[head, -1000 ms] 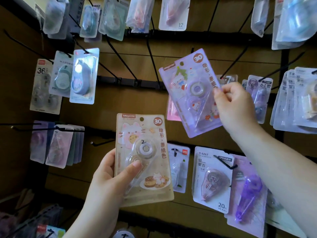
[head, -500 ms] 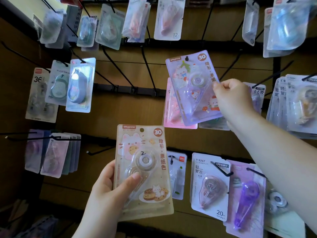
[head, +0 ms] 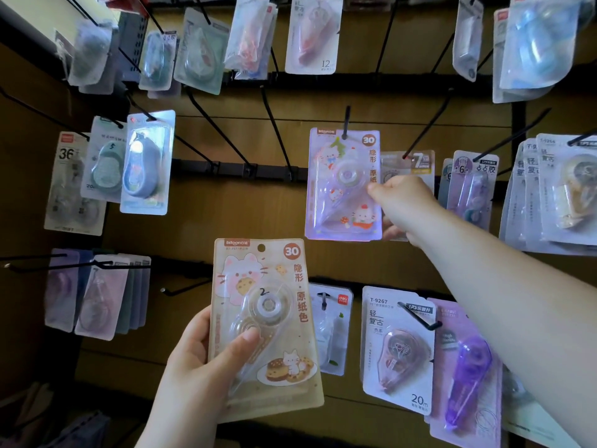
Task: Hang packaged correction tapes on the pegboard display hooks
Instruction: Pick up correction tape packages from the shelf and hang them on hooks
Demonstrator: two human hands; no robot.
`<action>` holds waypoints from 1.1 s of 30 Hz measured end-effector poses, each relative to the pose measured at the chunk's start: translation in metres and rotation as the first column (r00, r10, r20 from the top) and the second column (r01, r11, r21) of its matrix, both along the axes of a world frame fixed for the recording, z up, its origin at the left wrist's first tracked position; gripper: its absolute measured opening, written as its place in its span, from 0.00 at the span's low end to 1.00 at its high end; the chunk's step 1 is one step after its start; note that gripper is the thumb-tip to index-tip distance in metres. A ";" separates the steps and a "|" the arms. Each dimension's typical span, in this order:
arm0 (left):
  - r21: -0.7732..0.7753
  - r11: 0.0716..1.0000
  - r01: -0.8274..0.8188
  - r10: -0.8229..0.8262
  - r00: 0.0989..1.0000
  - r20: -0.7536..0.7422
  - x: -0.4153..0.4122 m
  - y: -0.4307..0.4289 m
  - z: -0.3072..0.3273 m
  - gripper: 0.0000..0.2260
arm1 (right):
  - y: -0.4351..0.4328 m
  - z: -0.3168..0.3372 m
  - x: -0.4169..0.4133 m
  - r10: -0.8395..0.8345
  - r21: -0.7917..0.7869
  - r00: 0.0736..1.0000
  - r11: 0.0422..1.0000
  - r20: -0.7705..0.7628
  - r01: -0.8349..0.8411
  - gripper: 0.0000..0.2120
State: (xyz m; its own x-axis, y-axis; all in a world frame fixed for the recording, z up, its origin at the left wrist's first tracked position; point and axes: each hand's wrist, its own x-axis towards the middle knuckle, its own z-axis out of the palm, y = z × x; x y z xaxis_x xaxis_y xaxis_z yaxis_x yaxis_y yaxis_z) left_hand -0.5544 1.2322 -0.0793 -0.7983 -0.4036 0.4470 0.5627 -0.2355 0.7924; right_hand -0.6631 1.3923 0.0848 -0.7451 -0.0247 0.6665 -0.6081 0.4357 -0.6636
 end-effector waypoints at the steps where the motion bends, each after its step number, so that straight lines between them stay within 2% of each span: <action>1: -0.003 1.000 -0.003 0.003 1.000 -0.002 0.000 -0.001 0.000 0.18 | -0.002 0.002 -0.001 -0.016 0.016 1.000 1.000 0.010 0.016 0.12; 4: -0.004 1.000 -0.025 0.025 1.000 -0.012 -0.001 -0.004 -0.001 0.17 | -0.006 0.007 -0.009 -0.072 0.047 0.997 0.996 0.023 0.071 0.09; 7: -0.003 0.999 -0.038 0.038 0.999 -0.019 -0.001 -0.006 -0.003 0.18 | -0.006 0.007 -0.014 -0.148 0.125 0.989 0.981 -0.006 0.148 0.12; 11: -0.006 0.999 -0.050 0.050 0.998 -0.030 -0.001 -0.006 -0.003 0.19 | -0.004 0.004 -0.011 -0.215 0.163 0.957 0.955 -0.195 0.248 0.07; 12: -0.006 0.999 -0.054 0.053 0.998 -0.032 -0.001 -0.005 -0.002 0.18 | -0.003 0.002 -0.005 -0.213 0.142 0.945 0.957 -0.249 0.253 0.05; 15: 0.017 0.998 -0.054 0.054 0.998 -0.042 -0.002 -0.001 -0.002 0.19 | -0.003 -0.011 0.016 -0.171 0.107 0.879 0.964 -0.445 0.242 0.14; 18: 0.038 0.998 -0.053 0.055 0.996 -0.069 -0.002 0.004 -0.001 0.19 | 0.000 -0.032 0.043 0.005 0.307 0.840 0.932 -0.542 0.193 0.16; 21: 0.040 0.998 -0.044 0.047 0.996 -0.077 -0.002 0.008 0.002 0.20 | 0.003 -0.059 0.069 0.226 0.431 0.900 0.901 -0.373 -0.047 0.23; 24: 0.043 0.998 -0.041 0.045 0.995 -0.094 -0.003 0.015 0.005 0.20 | 0.000 -0.075 0.069 0.356 0.364 0.934 0.874 -0.031 -0.322 0.30; 25: 0.038 0.998 -0.048 0.052 0.994 -0.101 -0.003 0.018 0.006 0.20 | -0.001 -0.077 0.066 0.379 0.338 0.924 0.865 0.049 -0.372 0.29; 26: 0.031 0.998 -0.058 0.061 0.992 -0.106 -0.003 0.021 0.007 0.19 | 0.000 -0.079 0.064 0.407 0.320 0.907 0.850 0.104 -0.418 0.23; 28: 0.011 0.996 -0.085 0.086 0.990 -0.112 -0.004 0.024 0.008 0.17 | 0.001 -0.084 0.063 0.452 0.298 0.886 0.836 0.107 -0.462 0.06; 29: 0.004 0.995 -0.100 0.100 0.988 -0.117 -0.004 0.025 0.009 0.16 | 0.001 -0.085 0.063 0.465 0.279 0.881 0.838 0.086 -0.469 0.03; 33: -0.050 0.985 -0.165 0.157 0.978 -0.139 -0.004 0.030 0.011 0.14 | -0.002 -0.088 0.060 0.450 0.183 0.892 0.875 0.036 -0.449 0.05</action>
